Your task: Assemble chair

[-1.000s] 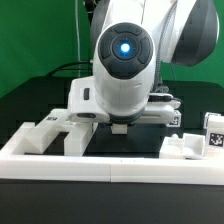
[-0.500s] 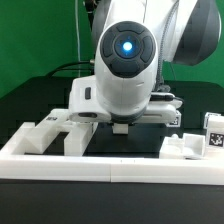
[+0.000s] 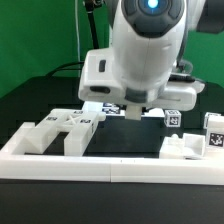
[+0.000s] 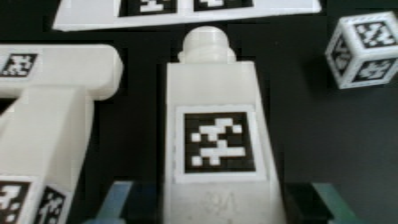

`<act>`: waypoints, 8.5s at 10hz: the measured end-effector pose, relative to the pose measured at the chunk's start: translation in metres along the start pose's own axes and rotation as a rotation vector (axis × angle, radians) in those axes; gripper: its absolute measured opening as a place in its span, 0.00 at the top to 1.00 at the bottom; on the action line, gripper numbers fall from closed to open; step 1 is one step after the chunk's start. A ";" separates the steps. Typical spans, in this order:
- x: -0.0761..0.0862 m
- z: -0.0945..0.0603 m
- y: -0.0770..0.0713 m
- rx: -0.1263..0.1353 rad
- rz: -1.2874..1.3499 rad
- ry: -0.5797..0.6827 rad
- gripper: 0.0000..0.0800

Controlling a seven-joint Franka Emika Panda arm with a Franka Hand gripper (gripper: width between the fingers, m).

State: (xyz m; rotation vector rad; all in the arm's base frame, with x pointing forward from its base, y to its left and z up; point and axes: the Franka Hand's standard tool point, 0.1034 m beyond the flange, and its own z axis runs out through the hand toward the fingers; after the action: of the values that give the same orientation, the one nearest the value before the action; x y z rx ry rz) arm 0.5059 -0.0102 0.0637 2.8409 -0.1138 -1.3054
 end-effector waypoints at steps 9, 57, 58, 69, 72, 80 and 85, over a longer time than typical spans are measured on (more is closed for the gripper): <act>0.014 -0.069 -0.031 0.029 0.000 0.565 0.64; 0.048 -0.091 -0.068 -0.021 -0.099 1.459 0.22; 0.049 -0.091 -0.063 -0.037 -0.109 1.457 0.20; 0.041 -0.096 -0.054 -0.055 -0.170 1.191 0.19; 0.043 -0.096 -0.055 -0.043 -0.177 1.013 0.19; 0.050 -0.105 -0.063 -0.040 -0.191 0.855 0.19; 0.051 -0.105 -0.063 -0.034 -0.176 0.860 0.64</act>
Offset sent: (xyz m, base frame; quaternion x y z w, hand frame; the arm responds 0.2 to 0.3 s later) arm 0.0000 0.0000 0.0000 0.0000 0.1938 0.0000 0.9810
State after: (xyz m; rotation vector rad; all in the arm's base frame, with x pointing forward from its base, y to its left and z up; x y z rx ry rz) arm 0.6228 0.0469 0.0907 3.1359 0.1704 -0.0025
